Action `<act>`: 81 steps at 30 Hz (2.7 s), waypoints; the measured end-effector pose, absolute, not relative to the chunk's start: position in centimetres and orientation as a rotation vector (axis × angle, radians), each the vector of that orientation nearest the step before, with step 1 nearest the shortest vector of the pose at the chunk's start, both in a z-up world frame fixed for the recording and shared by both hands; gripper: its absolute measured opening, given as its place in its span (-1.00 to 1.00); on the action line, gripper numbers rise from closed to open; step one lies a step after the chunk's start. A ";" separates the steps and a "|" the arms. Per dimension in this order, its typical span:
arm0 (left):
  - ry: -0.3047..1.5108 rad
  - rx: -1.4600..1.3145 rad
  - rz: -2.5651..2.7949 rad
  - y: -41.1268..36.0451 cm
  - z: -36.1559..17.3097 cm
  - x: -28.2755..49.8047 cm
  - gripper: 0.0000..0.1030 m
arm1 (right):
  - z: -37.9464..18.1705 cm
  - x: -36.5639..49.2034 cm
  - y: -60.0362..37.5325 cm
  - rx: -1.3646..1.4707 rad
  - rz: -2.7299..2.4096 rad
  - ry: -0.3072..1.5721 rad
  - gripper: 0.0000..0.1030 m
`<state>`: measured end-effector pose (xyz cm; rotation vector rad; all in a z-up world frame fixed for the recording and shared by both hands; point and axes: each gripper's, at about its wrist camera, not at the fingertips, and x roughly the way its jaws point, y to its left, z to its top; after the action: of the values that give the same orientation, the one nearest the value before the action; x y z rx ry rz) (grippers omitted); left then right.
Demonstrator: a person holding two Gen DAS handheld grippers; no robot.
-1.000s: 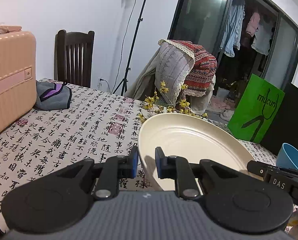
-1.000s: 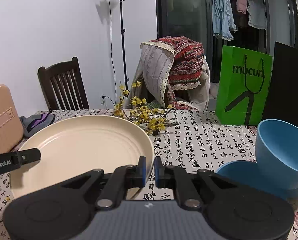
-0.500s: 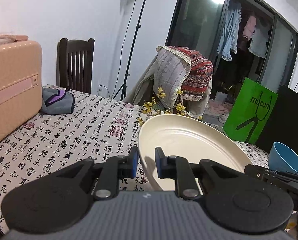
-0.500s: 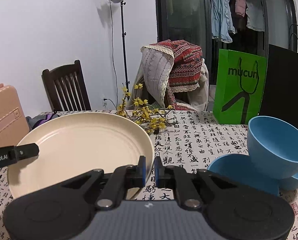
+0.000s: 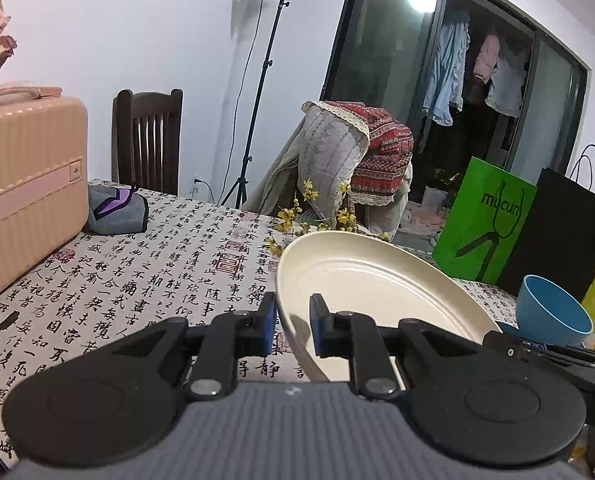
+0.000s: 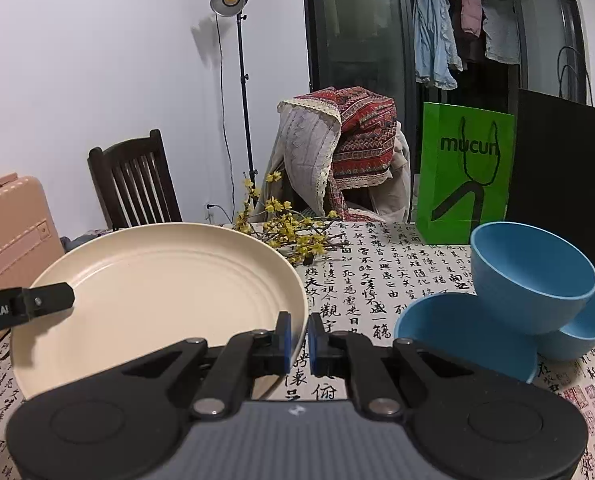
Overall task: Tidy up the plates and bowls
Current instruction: 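Carry the held cream plate with both grippers past the blue bowls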
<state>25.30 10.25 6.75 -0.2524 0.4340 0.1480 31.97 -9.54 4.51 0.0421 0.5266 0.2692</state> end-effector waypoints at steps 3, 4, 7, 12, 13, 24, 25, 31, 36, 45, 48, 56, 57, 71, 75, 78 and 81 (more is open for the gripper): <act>0.431 -0.248 0.144 9.8 6.8 24.7 -0.65 | 4.6 31.2 -10.0 0.048 0.265 0.521 -0.84; 0.431 -0.248 0.142 9.7 6.8 24.6 -0.65 | 4.6 31.0 -10.2 0.049 0.264 0.520 -0.84; 0.429 -0.243 0.137 9.4 6.7 24.0 -0.65 | 4.7 30.4 -10.5 0.054 0.261 0.517 -0.84; 0.428 -0.237 0.128 8.8 6.7 23.2 -0.65 | 4.7 29.5 -11.1 0.064 0.256 0.510 -0.84; 0.427 -0.236 0.126 8.7 6.7 23.0 -0.65 | 4.8 29.4 -11.3 0.066 0.255 0.509 -0.84; 0.418 -0.222 0.100 7.4 6.5 21.7 -0.65 | 4.3 27.7 -13.0 0.094 0.236 0.509 -0.84; 0.418 -0.223 0.097 7.3 6.5 21.6 -0.65 | 4.3 27.5 -13.1 0.095 0.234 0.508 -0.84; 0.416 -0.226 0.079 6.7 6.3 21.1 -0.65 | 4.3 26.9 -13.8 0.103 0.222 0.505 -0.84; 0.418 -0.224 0.065 6.2 6.1 20.7 -0.65 | 4.3 26.1 -14.4 0.106 0.213 0.491 -0.84; 0.413 -0.212 0.043 5.1 5.6 20.2 -0.65 | 4.2 24.8 -15.8 0.132 0.198 0.456 -0.84; 0.415 -0.211 0.033 4.7 5.3 20.1 -0.65 | 4.0 24.3 -16.3 0.134 0.193 0.445 -0.84; 0.406 -0.195 0.009 3.6 4.6 19.5 -0.65 | 3.7 22.9 -17.4 0.138 0.172 0.413 -0.84; 0.404 -0.193 0.005 3.5 4.6 19.4 -0.65 | 3.6 22.7 -17.6 0.140 0.170 0.410 -0.84; 0.375 -0.183 -0.063 1.2 4.3 18.3 -0.65 | 3.4 20.6 -20.4 0.162 0.130 0.381 -0.83; 0.362 -0.168 -0.074 0.6 4.4 17.9 -0.65 | 3.2 20.2 -21.0 0.182 0.124 0.388 -0.83; 0.355 -0.138 -0.092 0.0 4.6 17.8 -0.65 | 3.0 19.8 -21.4 0.182 0.109 0.382 -0.83; 0.347 -0.111 -0.105 -0.4 4.8 17.6 -0.64 | 2.9 19.4 -21.8 0.190 0.105 0.377 -0.83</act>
<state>17.60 -0.44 4.75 -0.1108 0.3466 -0.1054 19.35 -21.85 2.89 0.1896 0.3774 0.1049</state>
